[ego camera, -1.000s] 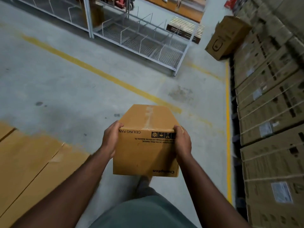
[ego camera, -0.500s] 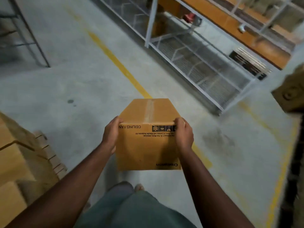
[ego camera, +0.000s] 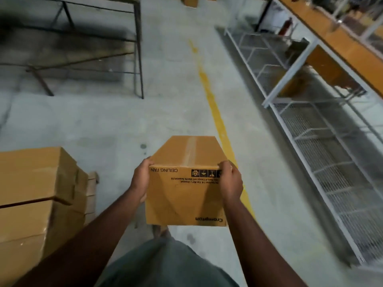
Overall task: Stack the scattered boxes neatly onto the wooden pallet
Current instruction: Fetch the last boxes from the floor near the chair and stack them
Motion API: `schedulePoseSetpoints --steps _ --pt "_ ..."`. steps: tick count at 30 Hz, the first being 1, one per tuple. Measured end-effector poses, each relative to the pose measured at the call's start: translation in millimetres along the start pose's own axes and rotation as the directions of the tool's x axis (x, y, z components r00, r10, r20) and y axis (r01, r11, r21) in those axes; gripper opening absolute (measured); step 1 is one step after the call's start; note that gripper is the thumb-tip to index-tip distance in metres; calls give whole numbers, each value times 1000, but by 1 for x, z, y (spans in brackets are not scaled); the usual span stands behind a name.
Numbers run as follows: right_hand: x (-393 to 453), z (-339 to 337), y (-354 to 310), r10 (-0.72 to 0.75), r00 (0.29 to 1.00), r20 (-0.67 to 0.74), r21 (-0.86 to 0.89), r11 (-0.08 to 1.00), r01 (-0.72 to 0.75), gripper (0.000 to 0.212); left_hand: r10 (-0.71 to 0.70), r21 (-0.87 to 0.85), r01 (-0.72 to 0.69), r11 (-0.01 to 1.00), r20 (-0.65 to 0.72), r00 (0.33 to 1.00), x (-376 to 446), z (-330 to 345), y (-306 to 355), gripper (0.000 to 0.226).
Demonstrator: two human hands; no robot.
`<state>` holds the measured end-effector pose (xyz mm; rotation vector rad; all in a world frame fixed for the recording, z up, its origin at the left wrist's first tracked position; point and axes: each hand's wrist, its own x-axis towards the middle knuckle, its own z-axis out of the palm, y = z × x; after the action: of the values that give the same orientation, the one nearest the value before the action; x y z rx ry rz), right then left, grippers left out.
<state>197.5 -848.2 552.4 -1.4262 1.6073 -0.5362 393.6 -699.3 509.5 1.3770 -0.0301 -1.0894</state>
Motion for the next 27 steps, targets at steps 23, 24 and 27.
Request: schedulePoseSetpoints --steps 23,24,27 --pt "64 296 -275 -289 -26 957 273 862 427 60 35 -263 -610 747 -901 432 -32 -63 102 70" --pt "52 306 -273 -248 -105 963 269 874 405 62 26 -278 -639 718 -906 423 -45 -65 92 74" --pt "16 336 -263 -91 -321 943 237 859 453 69 -3 -280 -687 670 -927 375 -81 -73 61 87"
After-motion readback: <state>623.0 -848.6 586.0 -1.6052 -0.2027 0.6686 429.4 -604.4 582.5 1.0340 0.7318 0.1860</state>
